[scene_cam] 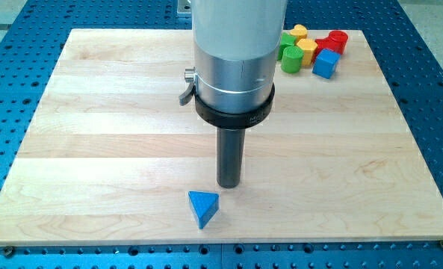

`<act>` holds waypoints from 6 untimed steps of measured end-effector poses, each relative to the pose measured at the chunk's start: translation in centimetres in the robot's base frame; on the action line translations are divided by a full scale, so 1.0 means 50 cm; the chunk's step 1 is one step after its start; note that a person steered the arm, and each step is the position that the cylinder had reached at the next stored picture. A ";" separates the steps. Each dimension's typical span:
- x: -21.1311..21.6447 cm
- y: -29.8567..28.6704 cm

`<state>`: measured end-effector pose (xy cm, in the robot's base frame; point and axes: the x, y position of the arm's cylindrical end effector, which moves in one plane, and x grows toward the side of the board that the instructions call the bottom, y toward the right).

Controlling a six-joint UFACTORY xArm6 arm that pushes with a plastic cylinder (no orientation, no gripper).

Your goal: Move your arm to the right side of the cube

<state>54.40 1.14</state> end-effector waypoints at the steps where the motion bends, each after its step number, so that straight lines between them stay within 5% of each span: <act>1: 0.000 0.000; 4: -0.004 0.000; 5: -0.027 0.143; 6: -0.143 0.362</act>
